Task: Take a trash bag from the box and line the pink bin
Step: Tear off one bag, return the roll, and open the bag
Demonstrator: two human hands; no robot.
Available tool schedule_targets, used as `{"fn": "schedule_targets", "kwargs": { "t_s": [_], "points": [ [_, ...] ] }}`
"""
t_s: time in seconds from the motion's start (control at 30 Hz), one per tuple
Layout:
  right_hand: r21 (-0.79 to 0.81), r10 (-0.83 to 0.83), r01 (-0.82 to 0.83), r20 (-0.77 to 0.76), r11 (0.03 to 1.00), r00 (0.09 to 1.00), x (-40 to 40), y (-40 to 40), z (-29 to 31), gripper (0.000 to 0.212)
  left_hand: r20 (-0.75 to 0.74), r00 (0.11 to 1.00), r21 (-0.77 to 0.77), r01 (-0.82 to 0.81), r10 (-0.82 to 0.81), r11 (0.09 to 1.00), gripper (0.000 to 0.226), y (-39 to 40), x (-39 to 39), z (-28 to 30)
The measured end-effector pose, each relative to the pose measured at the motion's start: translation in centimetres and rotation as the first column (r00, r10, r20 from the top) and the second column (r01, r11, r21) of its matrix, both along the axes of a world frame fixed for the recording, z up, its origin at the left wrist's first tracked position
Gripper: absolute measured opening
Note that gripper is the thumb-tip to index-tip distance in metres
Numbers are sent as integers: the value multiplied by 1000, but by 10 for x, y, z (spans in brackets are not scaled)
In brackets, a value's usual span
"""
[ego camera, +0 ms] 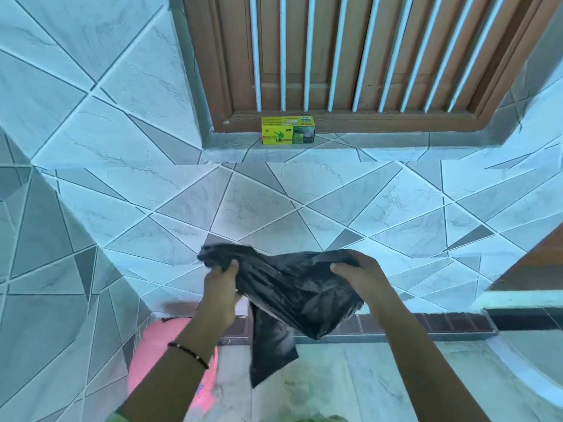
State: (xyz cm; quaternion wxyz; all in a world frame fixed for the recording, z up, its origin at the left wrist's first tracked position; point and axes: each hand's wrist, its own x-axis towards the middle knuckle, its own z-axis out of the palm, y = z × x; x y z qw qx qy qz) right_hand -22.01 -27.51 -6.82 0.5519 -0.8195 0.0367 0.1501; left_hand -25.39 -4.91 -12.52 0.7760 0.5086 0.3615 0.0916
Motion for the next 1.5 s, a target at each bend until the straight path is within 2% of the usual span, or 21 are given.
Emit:
{"fn": "schedule_targets", "kwargs": {
  "t_s": [0.07,0.1,0.2,0.27,0.33,0.43,0.53,0.6,0.67,0.73,0.83,0.9,1.0,1.03,1.1,1.17,1.2,1.27,1.3,1.4,1.5],
  "points": [
    [-587,262,-119,165,800,951,-9,-3,8,44,54,995,169,69,-80,983,13,7,-1,19],
    [-689,321,-38,287,724,903,-14,0,13,59,65,989,226,112,-130,968,18,7,-1,27],
    [-563,314,78,564,823,764,-20,22,23,71,105,965,290,201,-240,936,23,-1,-2,46],
    [-709,478,-91,370,700,797,-12,42,9,76,137,949,298,232,-283,926,23,-7,-5,54],
    [-725,524,-281,127,628,842,-6,57,-12,61,164,939,328,236,-301,915,23,-9,-9,60],
    [-559,390,-225,195,798,900,0,55,-29,22,102,952,517,197,-289,833,24,3,-15,56],
    [-338,155,-62,255,939,955,18,36,-31,16,-52,984,764,147,-168,628,25,29,-21,45],
    [-40,-100,108,173,993,980,34,23,-31,17,-120,990,855,140,-72,499,25,44,-25,40],
    [290,-300,284,10,914,954,43,8,-30,14,-155,988,882,133,10,451,28,58,-27,38],
    [504,-387,411,-157,760,909,45,-5,-27,19,-160,985,868,108,67,485,36,69,-28,36],
    [507,-424,477,-226,718,877,46,-17,-28,33,-167,982,838,91,93,537,33,75,-24,31],
    [399,-405,402,-82,824,911,44,-13,-29,25,-167,981,784,74,95,616,24,71,-18,28],
    [176,-249,202,301,963,921,29,-4,-26,16,-119,986,633,-15,116,774,22,57,-11,29],
    [108,-128,86,472,990,872,21,-3,-22,20,-106,986,614,-35,126,788,26,53,-10,30],
    [-242,285,-154,740,958,610,5,-2,-14,38,-57,992,660,-44,109,750,26,46,-10,34],
    [-697,710,-182,617,693,341,-4,-5,-11,59,39,998,770,-64,54,635,19,43,-13,40],
    [-845,839,-170,440,508,321,-4,-7,-10,59,101,995,833,-84,-1,547,22,45,-15,42],
    [-930,858,-226,147,289,492,4,-13,-11,41,181,958,944,-107,-221,312,27,54,-18,40],
    [-941,807,-235,63,245,587,13,-20,-12,35,144,931,980,-88,-336,178,24,59,-20,38],
    [-922,624,-161,103,352,774,46,-43,-19,34,-132,885,986,72,-446,-151,15,75,-26,28],
    [-890,465,-28,210,454,860,68,-58,-24,32,-391,881,886,282,-267,-368,29,88,-25,14]
  ]
}}
